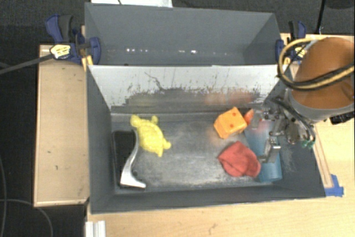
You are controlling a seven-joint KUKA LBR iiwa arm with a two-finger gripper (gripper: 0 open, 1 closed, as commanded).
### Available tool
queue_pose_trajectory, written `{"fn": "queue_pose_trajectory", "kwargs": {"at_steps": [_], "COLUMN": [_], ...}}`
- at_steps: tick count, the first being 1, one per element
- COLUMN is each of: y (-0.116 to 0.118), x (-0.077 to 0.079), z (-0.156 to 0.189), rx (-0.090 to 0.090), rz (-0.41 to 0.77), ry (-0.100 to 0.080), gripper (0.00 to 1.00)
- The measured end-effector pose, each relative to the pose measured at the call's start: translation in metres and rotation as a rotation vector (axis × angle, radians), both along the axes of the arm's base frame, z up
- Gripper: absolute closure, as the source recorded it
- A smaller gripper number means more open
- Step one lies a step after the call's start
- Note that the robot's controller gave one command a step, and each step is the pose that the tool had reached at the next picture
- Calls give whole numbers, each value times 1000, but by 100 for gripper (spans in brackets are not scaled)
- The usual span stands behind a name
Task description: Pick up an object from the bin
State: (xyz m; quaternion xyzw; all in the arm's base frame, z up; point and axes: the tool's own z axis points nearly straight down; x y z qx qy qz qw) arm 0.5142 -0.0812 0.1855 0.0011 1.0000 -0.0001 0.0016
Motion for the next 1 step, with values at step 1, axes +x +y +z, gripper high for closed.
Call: {"fn": "queue_pose_trajectory", "kwargs": {"at_steps": [1], "y": [5], "x": [-18], "z": [-68], "rx": [-1], "rz": [-11], "ry": [-5], "gripper": [0]}}
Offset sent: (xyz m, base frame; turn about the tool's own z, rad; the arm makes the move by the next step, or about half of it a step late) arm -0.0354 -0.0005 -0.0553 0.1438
